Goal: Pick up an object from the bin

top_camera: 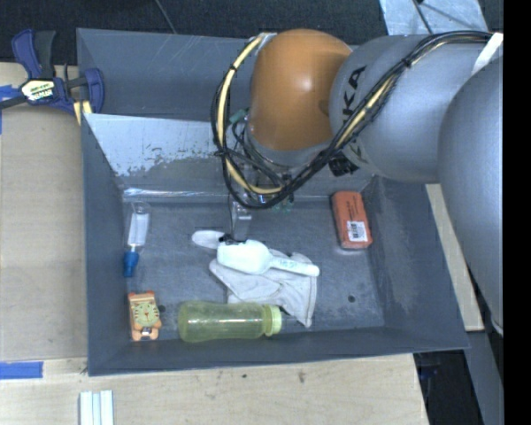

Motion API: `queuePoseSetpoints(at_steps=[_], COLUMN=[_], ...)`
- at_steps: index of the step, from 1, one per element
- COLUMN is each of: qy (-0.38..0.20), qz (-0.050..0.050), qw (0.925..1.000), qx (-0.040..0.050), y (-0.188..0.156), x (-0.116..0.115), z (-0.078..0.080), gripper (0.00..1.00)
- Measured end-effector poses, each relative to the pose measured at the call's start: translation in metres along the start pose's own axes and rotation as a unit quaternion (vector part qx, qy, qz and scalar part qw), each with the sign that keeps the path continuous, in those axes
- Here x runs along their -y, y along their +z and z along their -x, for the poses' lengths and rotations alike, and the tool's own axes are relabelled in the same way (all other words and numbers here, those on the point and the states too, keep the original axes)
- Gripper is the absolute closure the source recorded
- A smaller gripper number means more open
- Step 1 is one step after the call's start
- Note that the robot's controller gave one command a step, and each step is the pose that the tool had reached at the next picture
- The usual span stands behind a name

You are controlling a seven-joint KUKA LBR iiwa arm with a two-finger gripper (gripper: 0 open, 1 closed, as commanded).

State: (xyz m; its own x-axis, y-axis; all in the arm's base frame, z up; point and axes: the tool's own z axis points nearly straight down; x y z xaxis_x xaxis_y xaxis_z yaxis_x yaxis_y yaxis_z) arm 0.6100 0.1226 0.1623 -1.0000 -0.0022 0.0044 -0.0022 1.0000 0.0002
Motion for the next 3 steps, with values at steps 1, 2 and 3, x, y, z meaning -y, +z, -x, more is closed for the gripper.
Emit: queuePoseSetpoints(at_steps=[1, 2, 3], qy=[0.001, -0.020, 0.009], qz=[0.000, 0.000, 0.000], qw=[1.0000, 0.9998, 0.9999], qx=[0.0036, 0.0063, 0.0036], y=[-0.005, 0.041, 0.064], x=[0.000, 0.024, 0.034], z=[0.001, -0.045, -0.080], gripper=[0.00, 0.00, 1.00])
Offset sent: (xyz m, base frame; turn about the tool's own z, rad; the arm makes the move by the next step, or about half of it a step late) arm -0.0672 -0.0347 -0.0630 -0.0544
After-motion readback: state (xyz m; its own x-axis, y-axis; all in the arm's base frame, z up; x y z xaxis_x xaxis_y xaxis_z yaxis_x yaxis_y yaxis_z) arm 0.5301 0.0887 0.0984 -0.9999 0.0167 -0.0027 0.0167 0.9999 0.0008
